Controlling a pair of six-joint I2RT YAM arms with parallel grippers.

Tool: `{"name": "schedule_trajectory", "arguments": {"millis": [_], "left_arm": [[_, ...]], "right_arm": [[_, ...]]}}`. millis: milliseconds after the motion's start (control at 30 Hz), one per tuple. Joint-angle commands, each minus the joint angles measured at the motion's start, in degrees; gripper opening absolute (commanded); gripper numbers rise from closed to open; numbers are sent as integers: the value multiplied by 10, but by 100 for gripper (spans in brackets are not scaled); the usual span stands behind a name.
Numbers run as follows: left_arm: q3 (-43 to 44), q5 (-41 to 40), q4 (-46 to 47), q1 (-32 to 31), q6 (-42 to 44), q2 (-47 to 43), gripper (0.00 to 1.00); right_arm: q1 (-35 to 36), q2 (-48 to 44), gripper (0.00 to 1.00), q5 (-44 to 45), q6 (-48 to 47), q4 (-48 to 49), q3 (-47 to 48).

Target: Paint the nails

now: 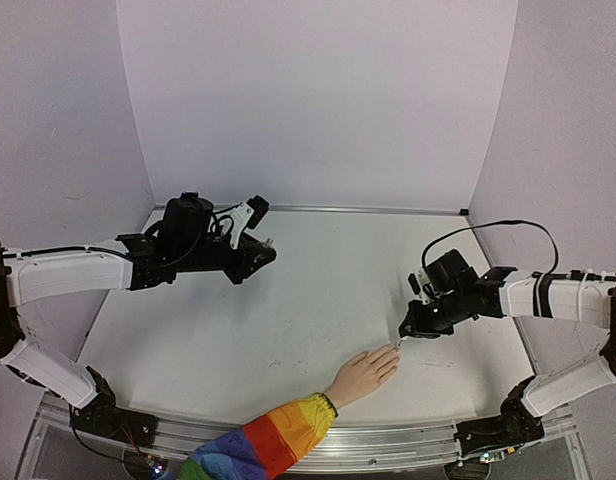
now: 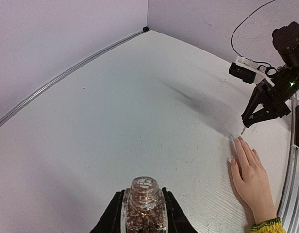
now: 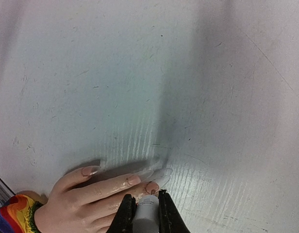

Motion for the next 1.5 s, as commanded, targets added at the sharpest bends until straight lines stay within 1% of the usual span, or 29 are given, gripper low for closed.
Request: {"name": "schedule_trajectory", "arguments": {"millis": [0,500,1467], "left_arm": [[43,6,35,4,3,-1,0],[41,9,35,4,4,-3,0],[35,11,35,5,4,-8,0]], "right_arm": [[-2,5,0,4,-9,3,-8],[-2,13,0,-17,-12,6,-10],[-2,26,0,-18,-14,13,-12]]}}
